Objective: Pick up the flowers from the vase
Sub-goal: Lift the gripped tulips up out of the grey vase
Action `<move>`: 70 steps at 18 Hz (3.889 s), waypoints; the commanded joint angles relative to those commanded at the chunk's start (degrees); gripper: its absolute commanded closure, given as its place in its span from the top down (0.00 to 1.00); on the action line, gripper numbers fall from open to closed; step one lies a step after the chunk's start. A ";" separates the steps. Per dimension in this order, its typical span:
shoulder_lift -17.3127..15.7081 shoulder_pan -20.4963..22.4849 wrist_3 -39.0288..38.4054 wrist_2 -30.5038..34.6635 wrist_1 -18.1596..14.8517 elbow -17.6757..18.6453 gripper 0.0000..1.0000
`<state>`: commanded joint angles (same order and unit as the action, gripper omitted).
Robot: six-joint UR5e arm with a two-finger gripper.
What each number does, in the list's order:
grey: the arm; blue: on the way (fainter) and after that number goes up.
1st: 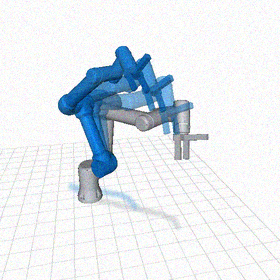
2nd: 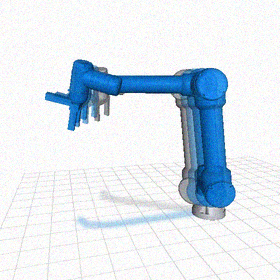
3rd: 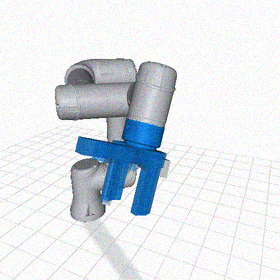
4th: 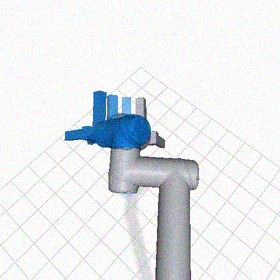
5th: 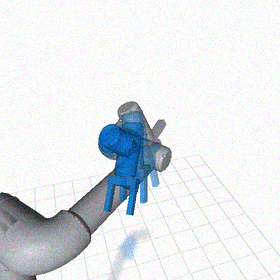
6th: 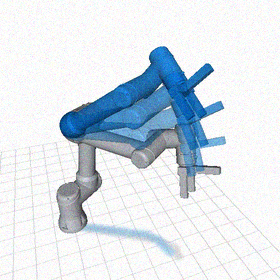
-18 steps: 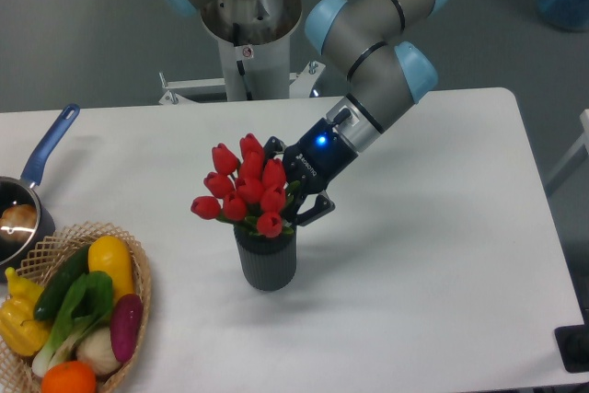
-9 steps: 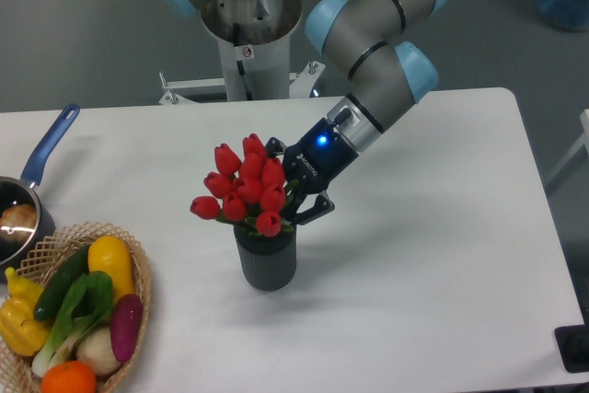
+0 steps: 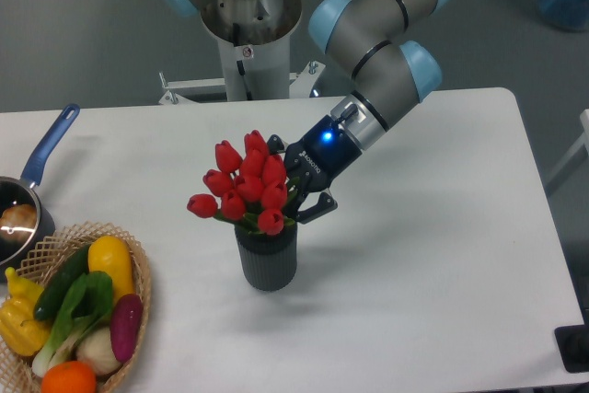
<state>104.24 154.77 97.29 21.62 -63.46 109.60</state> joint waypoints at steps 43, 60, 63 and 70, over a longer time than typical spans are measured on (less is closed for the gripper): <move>-10.20 7.21 -28.82 -10.37 0.09 -3.34 0.55; -9.93 9.76 -36.92 -11.95 0.61 -8.96 0.52; -8.36 9.85 -34.90 -11.95 0.88 -10.80 0.52; -6.33 12.83 -31.12 -8.19 0.88 -11.78 0.52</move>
<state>97.91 167.61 66.17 13.43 -62.58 97.82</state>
